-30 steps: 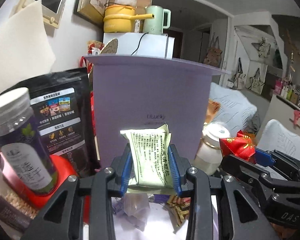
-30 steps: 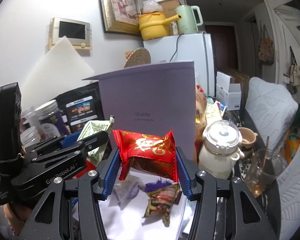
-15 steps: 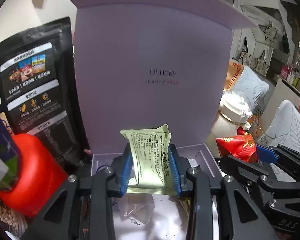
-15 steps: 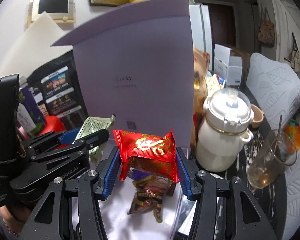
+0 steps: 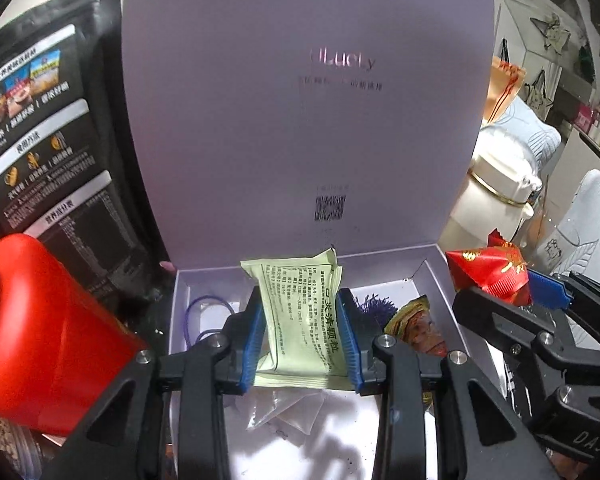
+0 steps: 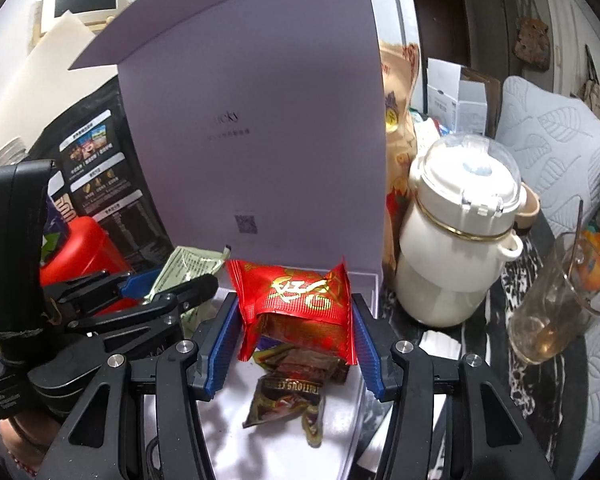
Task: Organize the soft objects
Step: 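Lower the green packet into the box while the right gripper lowers the red packet beside it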
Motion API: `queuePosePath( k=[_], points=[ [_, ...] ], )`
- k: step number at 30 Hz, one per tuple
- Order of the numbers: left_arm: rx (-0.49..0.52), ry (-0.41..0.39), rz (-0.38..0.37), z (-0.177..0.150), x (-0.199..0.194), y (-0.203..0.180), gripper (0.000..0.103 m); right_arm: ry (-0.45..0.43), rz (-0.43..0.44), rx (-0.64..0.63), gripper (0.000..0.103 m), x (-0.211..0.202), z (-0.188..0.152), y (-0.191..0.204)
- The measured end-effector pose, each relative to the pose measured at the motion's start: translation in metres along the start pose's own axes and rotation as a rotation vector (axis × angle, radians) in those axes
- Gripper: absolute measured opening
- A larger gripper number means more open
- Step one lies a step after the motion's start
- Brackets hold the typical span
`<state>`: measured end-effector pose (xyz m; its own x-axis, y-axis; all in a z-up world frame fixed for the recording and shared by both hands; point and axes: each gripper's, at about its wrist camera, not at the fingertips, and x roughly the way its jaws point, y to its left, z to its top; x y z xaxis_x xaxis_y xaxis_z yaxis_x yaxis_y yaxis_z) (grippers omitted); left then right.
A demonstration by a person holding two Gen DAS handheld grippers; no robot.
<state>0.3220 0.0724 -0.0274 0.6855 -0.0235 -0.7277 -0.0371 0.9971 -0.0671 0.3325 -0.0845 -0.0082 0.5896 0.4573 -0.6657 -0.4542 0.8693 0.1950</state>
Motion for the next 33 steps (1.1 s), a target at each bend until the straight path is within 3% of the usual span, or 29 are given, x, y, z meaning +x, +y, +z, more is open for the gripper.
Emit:
queuePosePath(
  k=[11,30,33],
  points=[
    [0.047,0.027,0.053,-0.002,0.02,-0.01,0.034,0.035,-0.041,-0.013,0.053,0.02,-0.005,-0.001],
    [0.044,0.121,0.062,0.007,0.059,-0.018,0.034,0.122,-0.087,-0.039,0.055,0.059,-0.017,0.001],
    [0.022,0.165,0.068,0.008,0.066,-0.021,0.034,0.133,-0.091,-0.047,0.055,0.063,-0.016,0.003]
  ],
)
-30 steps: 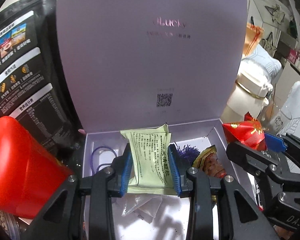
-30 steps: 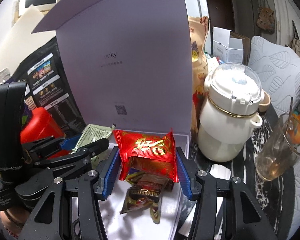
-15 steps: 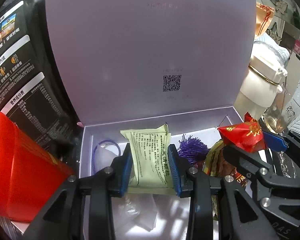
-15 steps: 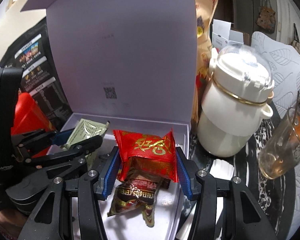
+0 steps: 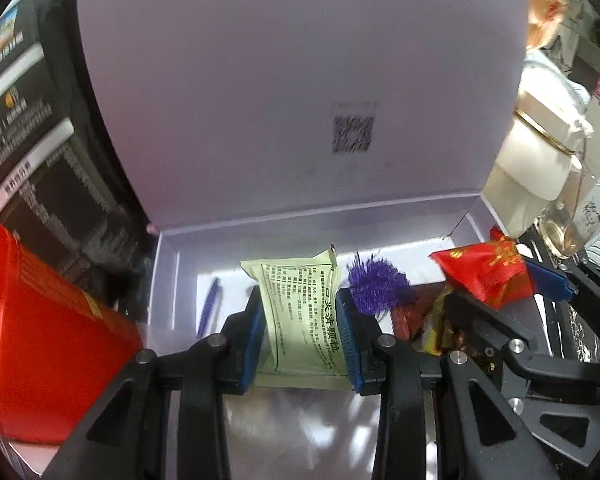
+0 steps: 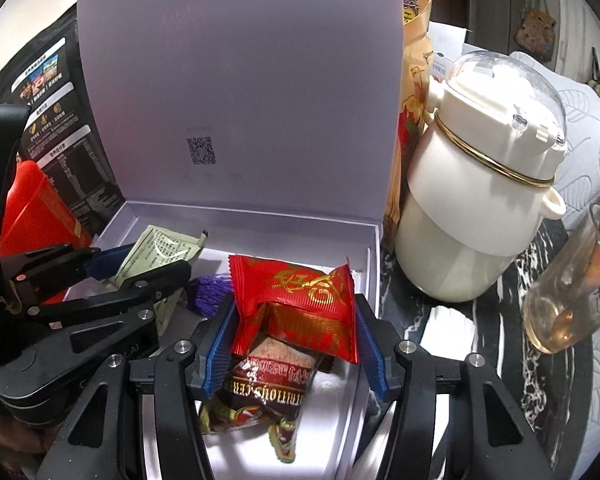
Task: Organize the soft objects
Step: 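Lower the green packet into the box while the right gripper lowers the red packet beside it, then open the left gripper on the green packet while the right gripper releases the red packet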
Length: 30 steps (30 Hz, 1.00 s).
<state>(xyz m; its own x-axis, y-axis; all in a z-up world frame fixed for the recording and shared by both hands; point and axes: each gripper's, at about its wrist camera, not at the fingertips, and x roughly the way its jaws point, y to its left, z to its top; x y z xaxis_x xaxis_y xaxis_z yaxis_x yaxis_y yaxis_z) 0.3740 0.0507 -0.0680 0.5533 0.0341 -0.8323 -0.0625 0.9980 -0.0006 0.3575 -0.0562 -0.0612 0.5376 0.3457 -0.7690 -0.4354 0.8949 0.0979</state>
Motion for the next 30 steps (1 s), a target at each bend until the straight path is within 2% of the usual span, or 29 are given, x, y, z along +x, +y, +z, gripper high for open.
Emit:
queuePosePath(
  k=[7,11,15,18,20,22,30],
  points=[
    [-0.008,-0.014,0.024,0.006,-0.003,0.001,0.034,0.012,0.015,0.014,0.059,0.0,0.006,0.002],
    [-0.037,-0.031,0.017,0.009,-0.01,0.005,0.035,-0.012,0.015,0.014,0.067,-0.008,0.004,0.004],
    [-0.038,-0.053,0.054,0.009,-0.023,0.003,0.037,-0.023,0.03,0.012,0.076,-0.017,0.002,0.006],
    [-0.054,-0.058,0.058,0.011,-0.029,0.0,0.05,-0.027,0.009,-0.007,0.077,-0.023,0.002,0.008],
    [-0.05,-0.069,0.085,0.011,-0.037,-0.006,0.072,-0.038,0.012,-0.007,0.077,-0.032,0.002,0.006],
    [-0.049,-0.089,0.098,0.012,-0.045,-0.007,0.087,-0.046,0.013,-0.016,0.077,-0.041,0.002,0.005],
    [-0.028,-0.146,0.107,0.008,-0.089,-0.012,0.088,-0.095,-0.009,-0.004,0.077,-0.079,0.0,-0.004]
  ],
)
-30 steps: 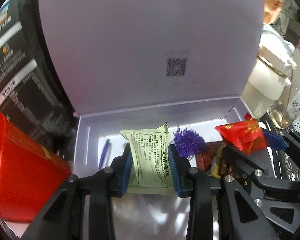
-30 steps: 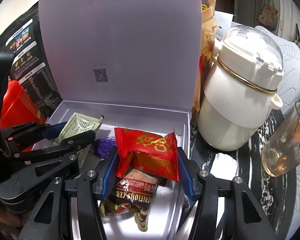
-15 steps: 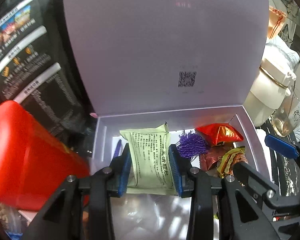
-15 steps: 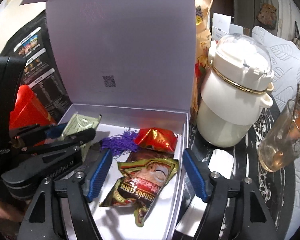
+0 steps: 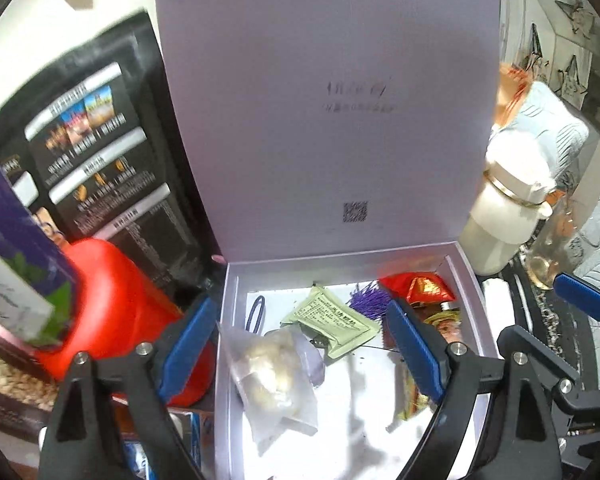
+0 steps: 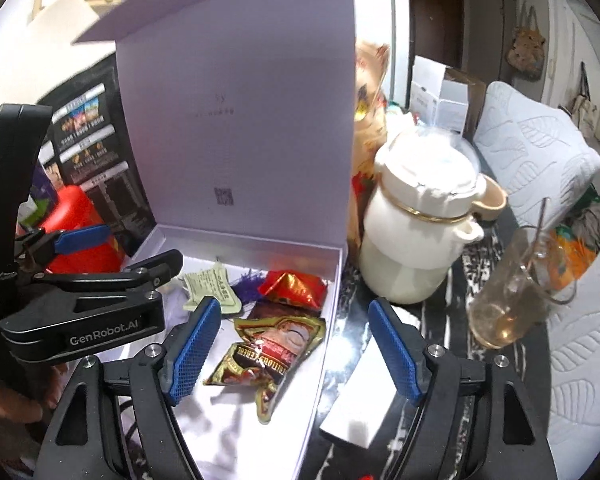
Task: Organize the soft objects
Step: 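Open the left gripper on the green packet while the right gripper releases the red packet, then withdraw both grippers up out of the gift box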
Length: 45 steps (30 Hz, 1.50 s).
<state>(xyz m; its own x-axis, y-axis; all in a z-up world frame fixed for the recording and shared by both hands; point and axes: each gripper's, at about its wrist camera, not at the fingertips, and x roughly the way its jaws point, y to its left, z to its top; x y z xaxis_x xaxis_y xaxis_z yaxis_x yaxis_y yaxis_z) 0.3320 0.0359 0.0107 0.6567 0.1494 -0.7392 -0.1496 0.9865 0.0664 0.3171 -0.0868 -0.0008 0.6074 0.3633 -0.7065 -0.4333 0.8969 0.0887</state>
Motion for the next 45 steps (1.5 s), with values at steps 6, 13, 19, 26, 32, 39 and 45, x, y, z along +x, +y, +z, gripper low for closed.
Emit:
queuePosePath(
  k=[6,13,19,26,32,39,45],
  points=[
    [-0.001,-0.045,-0.008,-0.005,-0.036,0.007,0.088,-0.053,-0.002,0.0,0.077,-0.033,0.003,-0.001],
    [0.004,-0.126,-0.02,-0.003,-0.092,0.012,0.088,-0.133,-0.014,-0.005,0.077,-0.084,0.006,0.002],
    [0.011,-0.199,-0.028,-0.008,-0.141,0.013,0.088,-0.219,-0.02,-0.021,0.077,-0.135,0.003,0.01],
    [0.03,-0.278,-0.048,-0.022,-0.196,0.013,0.088,-0.301,-0.026,-0.032,0.079,-0.19,-0.007,0.022],
    [0.042,-0.334,-0.079,-0.043,-0.238,0.013,0.088,-0.358,-0.039,-0.048,0.083,-0.231,-0.023,0.033],
    [0.086,-0.377,-0.127,-0.078,-0.274,0.008,0.09,-0.405,-0.066,-0.057,0.087,-0.274,-0.056,0.042],
    [0.132,-0.394,-0.147,-0.113,-0.292,-0.004,0.09,-0.411,-0.09,-0.047,0.088,-0.299,-0.091,0.047]
  ],
)
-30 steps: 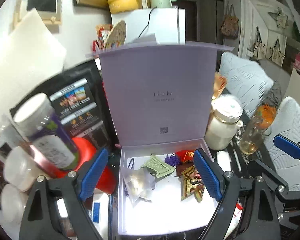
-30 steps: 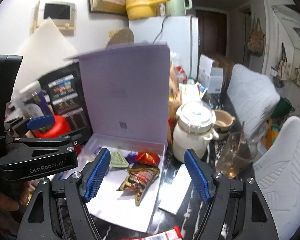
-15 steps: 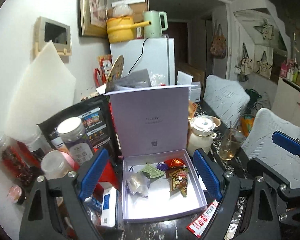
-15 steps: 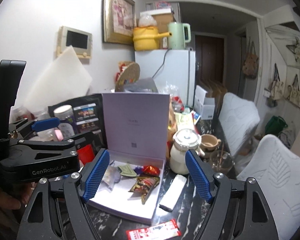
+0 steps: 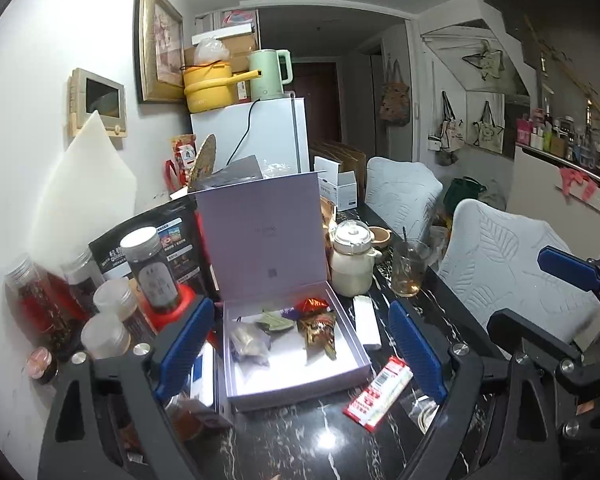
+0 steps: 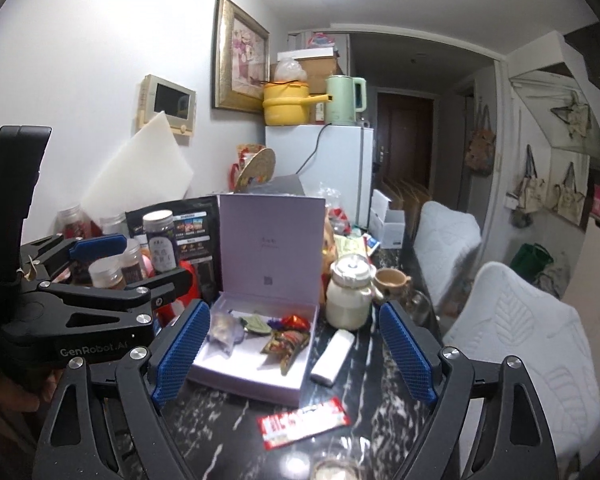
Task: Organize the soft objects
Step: 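Withdraw both grippers up out of the gift box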
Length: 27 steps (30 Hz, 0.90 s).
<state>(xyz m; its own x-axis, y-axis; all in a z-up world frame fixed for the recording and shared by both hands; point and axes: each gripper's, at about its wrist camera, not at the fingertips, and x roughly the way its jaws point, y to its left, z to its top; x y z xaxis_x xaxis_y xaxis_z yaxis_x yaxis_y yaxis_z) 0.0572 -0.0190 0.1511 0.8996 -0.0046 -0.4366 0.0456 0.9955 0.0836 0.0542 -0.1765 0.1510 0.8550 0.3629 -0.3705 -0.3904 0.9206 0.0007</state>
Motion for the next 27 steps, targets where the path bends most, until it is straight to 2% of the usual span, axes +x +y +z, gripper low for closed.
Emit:
queuePosePath(
  k=[11,15,23,27],
  points=[
    [0.043,0.021,-0.135,-0.047,-0.028,-0.031,0.09,0.032,-0.067,0.046,0.088,-0.045,-0.052,-0.003],
    [0.049,0.071,-0.181,-0.068,-0.025,-0.044,0.09,0.061,-0.095,0.08,0.088,-0.054,-0.076,-0.009],
    [0.012,0.176,-0.203,-0.099,-0.002,-0.059,0.09,0.124,-0.113,0.143,0.088,-0.058,-0.119,-0.027],
    [-0.029,0.224,-0.176,-0.116,0.014,-0.065,0.09,0.145,-0.135,0.153,0.088,-0.056,-0.139,-0.04]
  ],
)
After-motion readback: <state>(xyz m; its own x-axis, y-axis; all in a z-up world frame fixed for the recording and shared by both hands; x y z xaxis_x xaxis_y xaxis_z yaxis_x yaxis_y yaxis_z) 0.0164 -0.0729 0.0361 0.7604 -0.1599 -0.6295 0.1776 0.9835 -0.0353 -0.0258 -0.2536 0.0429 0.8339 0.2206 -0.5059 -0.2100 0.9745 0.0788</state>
